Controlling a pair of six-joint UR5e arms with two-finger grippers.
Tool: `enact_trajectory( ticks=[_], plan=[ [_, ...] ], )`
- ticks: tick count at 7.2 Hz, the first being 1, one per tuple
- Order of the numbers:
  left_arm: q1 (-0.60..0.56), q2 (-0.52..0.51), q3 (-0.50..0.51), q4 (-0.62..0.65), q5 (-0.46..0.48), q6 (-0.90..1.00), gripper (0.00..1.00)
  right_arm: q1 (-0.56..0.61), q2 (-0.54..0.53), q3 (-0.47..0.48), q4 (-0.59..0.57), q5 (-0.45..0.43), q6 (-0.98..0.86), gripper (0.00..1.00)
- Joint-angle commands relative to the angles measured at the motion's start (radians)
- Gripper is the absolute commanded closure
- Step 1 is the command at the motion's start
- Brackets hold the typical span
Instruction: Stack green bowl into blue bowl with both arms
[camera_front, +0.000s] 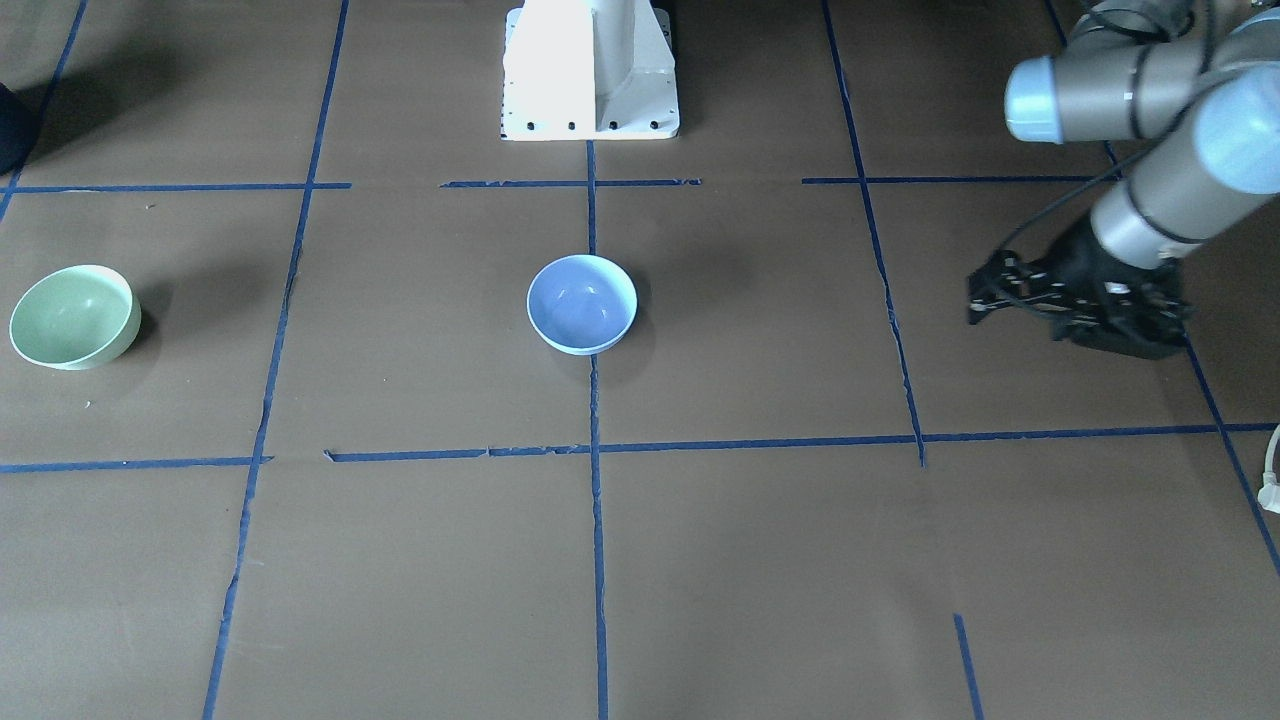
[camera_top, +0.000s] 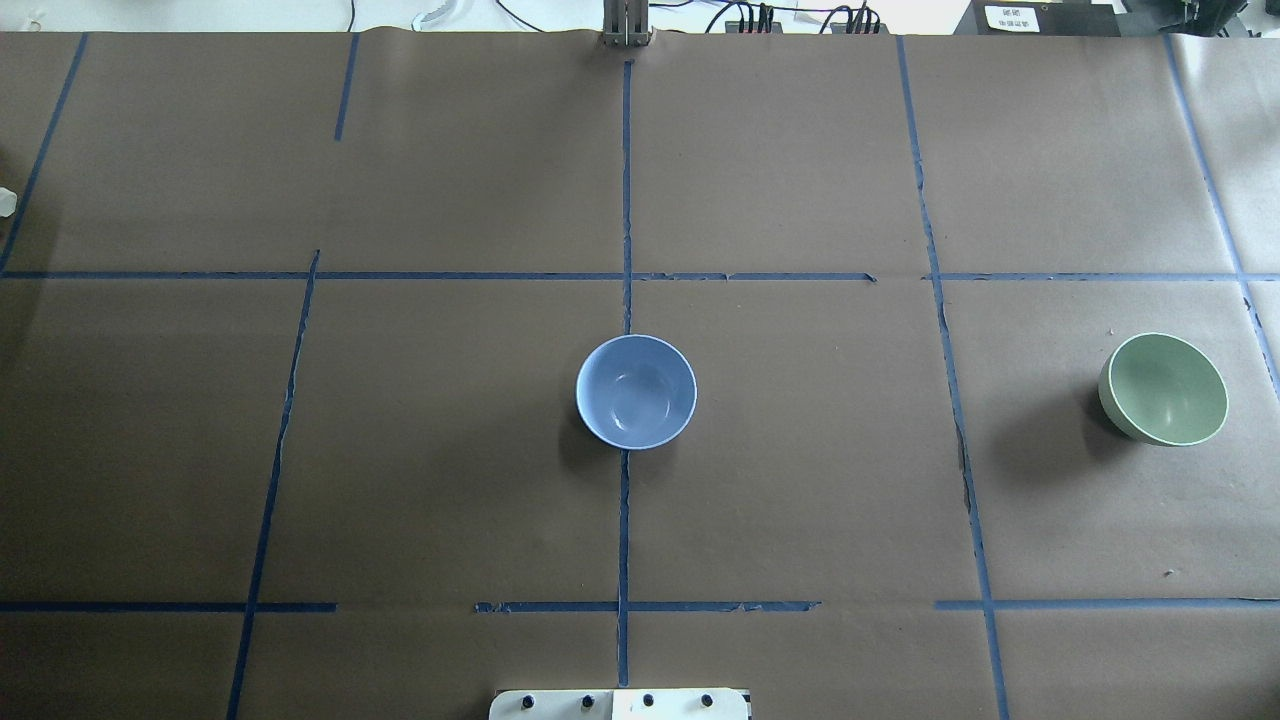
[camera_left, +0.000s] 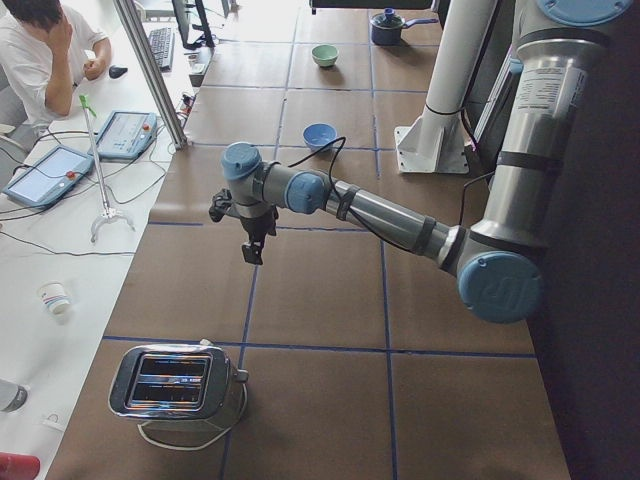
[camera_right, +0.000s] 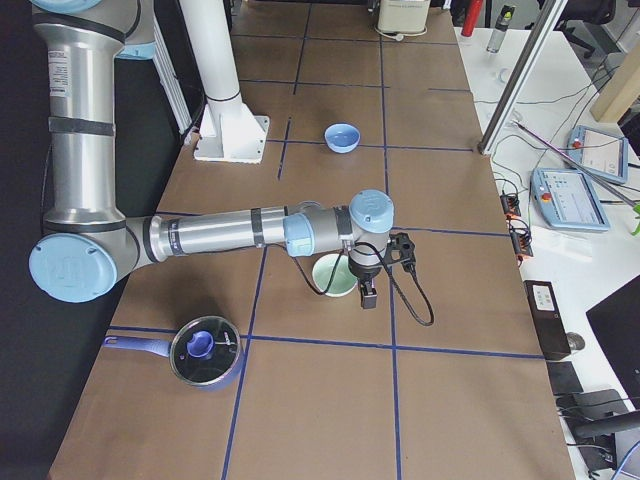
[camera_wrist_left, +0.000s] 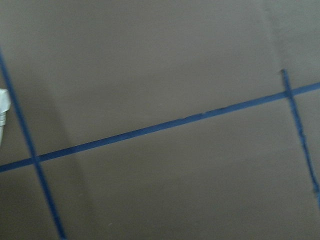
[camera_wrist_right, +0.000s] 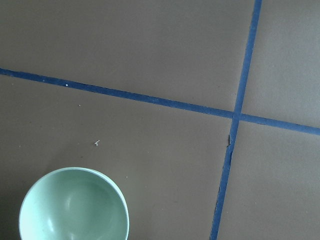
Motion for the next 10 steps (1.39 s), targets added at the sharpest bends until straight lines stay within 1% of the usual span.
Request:
enact_trajectory(
  ticks=[1,2,3,4,5,6,7,8,9,10],
  plan=[
    [-0.143,0.185,0.003,0.042,-0.031,0.193,0.00,0.000,-0.011,0.002,0.000,0.002,0.004,0.00],
    [-0.167,0.211,0.000,0.025,-0.118,0.192,0.00,-0.014,-0.046,0.005,0.023,-0.002,0.036,0.00],
    [-0.166,0.221,-0.002,0.023,-0.131,0.190,0.00,-0.042,-0.101,0.002,0.160,-0.004,0.138,0.01],
    [-0.167,0.216,-0.002,0.023,-0.130,0.187,0.00,-0.099,-0.155,-0.012,0.342,-0.009,0.278,0.01],
    [-0.168,0.215,-0.008,0.023,-0.131,0.184,0.00,-0.184,-0.158,-0.047,0.511,-0.016,0.471,0.02],
    [-0.168,0.215,-0.010,0.022,-0.131,0.184,0.00,-0.260,-0.158,-0.090,0.629,-0.066,0.579,0.04],
    [-0.166,0.212,-0.010,0.022,-0.130,0.184,0.00,-0.298,-0.158,-0.161,0.696,-0.085,0.591,0.10],
    [-0.167,0.212,-0.011,0.022,-0.130,0.184,0.00,-0.322,-0.148,-0.224,0.754,-0.085,0.591,0.12],
    [-0.168,0.212,-0.014,0.022,-0.130,0.185,0.00,-0.327,-0.146,-0.230,0.764,-0.082,0.606,0.21],
    [-0.168,0.212,-0.014,0.016,-0.130,0.184,0.00,-0.329,-0.146,-0.230,0.764,-0.082,0.632,0.58]
  ],
)
